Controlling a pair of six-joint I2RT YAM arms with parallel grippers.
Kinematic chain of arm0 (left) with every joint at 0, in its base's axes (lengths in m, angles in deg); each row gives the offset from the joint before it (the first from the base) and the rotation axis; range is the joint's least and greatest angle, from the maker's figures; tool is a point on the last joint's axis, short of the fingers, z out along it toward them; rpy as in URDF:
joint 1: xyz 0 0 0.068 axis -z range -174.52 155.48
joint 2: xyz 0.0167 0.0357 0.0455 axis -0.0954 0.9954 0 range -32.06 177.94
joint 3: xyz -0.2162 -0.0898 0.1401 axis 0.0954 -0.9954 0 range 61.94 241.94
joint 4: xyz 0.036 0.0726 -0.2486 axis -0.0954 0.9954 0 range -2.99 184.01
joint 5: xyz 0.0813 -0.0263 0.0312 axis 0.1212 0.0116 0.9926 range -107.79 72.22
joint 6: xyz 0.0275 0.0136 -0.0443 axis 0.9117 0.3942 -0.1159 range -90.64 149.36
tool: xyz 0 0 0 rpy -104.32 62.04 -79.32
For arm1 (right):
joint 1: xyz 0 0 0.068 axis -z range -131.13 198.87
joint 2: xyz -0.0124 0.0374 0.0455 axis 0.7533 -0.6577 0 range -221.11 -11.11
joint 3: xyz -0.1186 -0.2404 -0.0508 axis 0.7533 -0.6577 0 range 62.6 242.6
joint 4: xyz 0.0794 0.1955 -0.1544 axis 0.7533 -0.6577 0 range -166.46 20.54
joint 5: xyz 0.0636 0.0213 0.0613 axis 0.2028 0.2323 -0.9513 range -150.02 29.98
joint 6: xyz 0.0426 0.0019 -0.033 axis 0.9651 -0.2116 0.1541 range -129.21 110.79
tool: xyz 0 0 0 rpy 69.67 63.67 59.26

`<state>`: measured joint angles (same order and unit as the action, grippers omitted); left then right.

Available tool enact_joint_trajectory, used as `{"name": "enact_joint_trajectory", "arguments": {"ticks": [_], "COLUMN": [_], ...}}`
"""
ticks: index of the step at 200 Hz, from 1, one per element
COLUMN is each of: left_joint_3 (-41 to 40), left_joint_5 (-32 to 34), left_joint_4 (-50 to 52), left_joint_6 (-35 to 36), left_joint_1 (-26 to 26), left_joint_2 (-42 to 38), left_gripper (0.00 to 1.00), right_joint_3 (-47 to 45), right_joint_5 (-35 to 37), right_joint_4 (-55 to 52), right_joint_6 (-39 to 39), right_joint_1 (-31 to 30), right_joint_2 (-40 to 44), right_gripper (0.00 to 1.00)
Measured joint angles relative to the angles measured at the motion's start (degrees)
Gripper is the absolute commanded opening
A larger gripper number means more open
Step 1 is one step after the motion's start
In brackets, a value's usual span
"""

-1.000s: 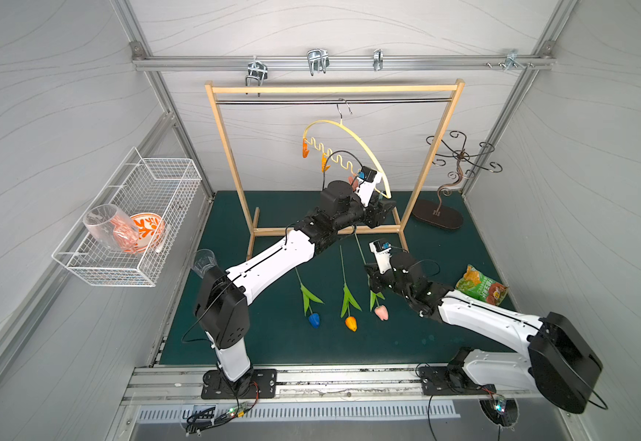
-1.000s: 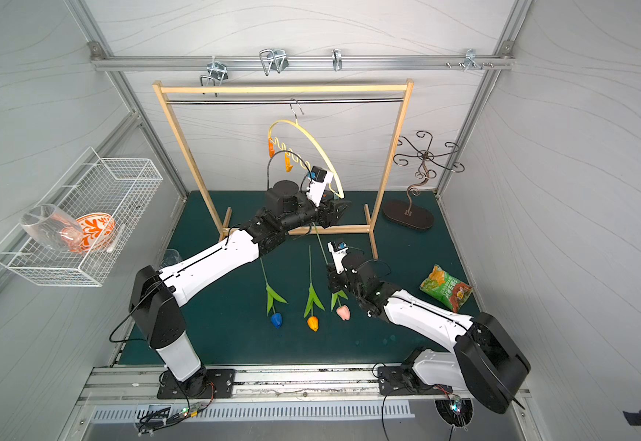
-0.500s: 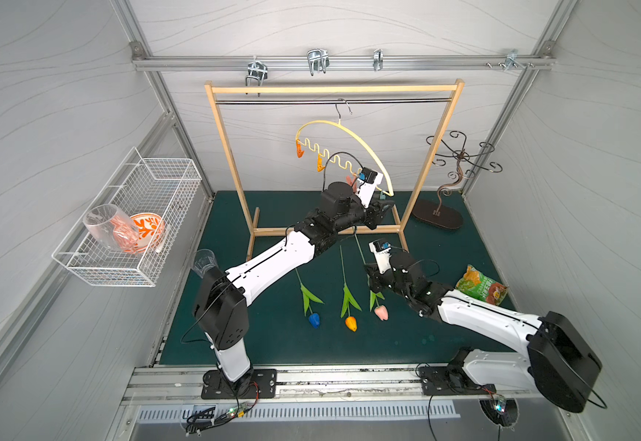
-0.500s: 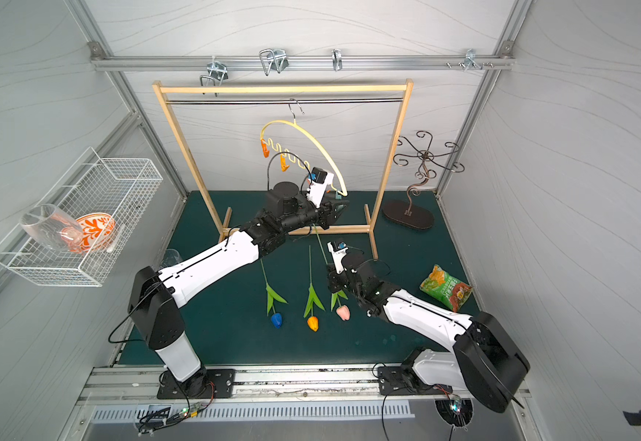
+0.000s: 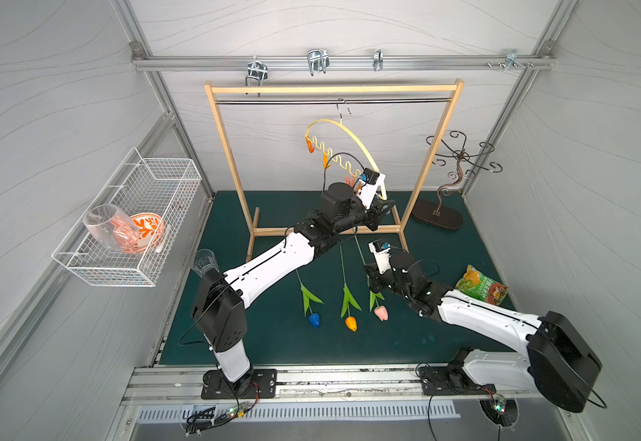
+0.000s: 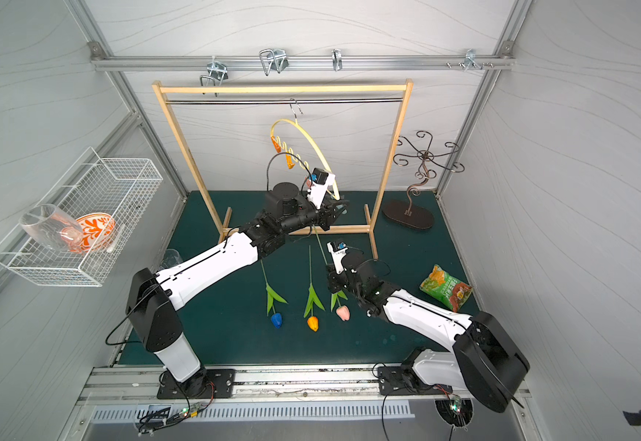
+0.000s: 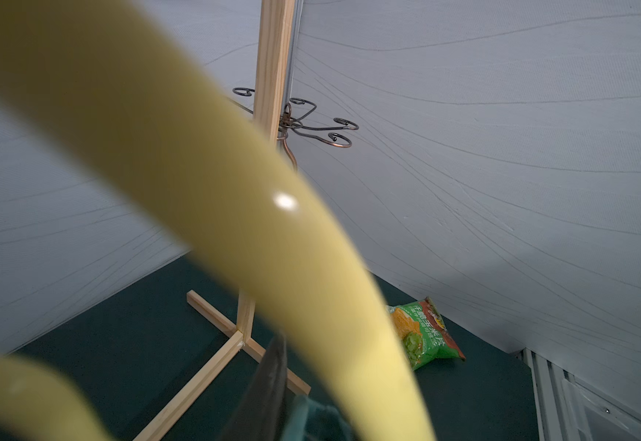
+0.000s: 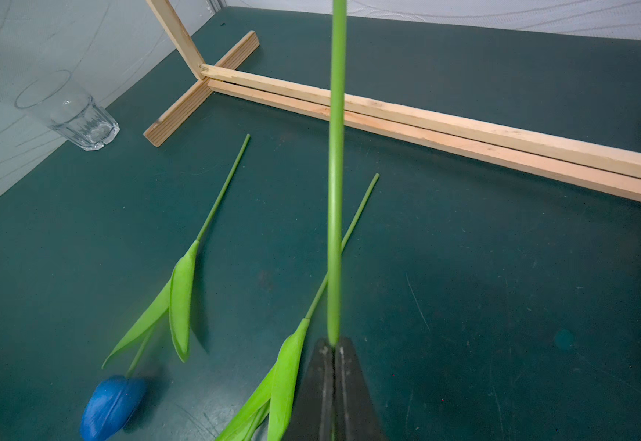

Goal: Dry the flowers on a clothes hanger
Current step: Open the clamp at the hanger.

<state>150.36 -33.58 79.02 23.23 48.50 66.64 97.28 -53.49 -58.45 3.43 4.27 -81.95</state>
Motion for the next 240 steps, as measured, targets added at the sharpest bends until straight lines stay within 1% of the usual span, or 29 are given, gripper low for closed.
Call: {"name": "enact_joint_trajectory", "arguments": {"ticks": [30,61,79,108,132,155,188,219,240], "left_joint_3": [0.0,0.0,0.0,1.1,3.6,5.8,7.3,7.5,7.5], "left_joint_5": [0.2,0.4,0.7,2.6,3.6,4.2,4.9,5.1,5.1], "left_joint_4": [0.1,0.2,1.1,6.7,12.2,15.7,19.5,21.2,22.0], "left_joint_6": [0.6,1.5,1.4,-0.8,-3.5,-6.2,-9.0,-10.7,-11.5], "left_joint_1": [0.1,0.1,0.1,0.1,0.2,0.3,0.3,0.3,0.3], "left_joint_2": [-0.3,-0.9,-1.2,-1.8,-1.8,-2.0,-3.2,-3.8,-3.8], "left_gripper": [0.15,0.13,0.14,0.11,0.09,0.09,0.08,0.08,0.08], "right_joint_3": [0.0,0.0,-0.3,-3.6,-4.6,-2.6,-0.5,-0.9,-0.9], "right_joint_5": [0.0,-0.1,1.0,5.5,5.3,4.8,3.9,1.2,-1.5], "right_joint_4": [0.0,0.0,0.1,3.3,5.3,5.4,6.1,8.6,10.4], "right_joint_6": [0.0,0.0,-0.1,-0.1,1.2,4.5,12.3,18.9,22.0], "right_joint_1": [0.0,0.0,0.0,0.2,1.1,1.5,3.1,4.2,4.2], "right_joint_2": [0.2,0.3,1.4,6.1,7.7,7.8,9.6,12.2,13.2], "right_gripper": [0.0,0.0,0.0,0.0,0.0,0.0,0.0,0.0,0.0]}}
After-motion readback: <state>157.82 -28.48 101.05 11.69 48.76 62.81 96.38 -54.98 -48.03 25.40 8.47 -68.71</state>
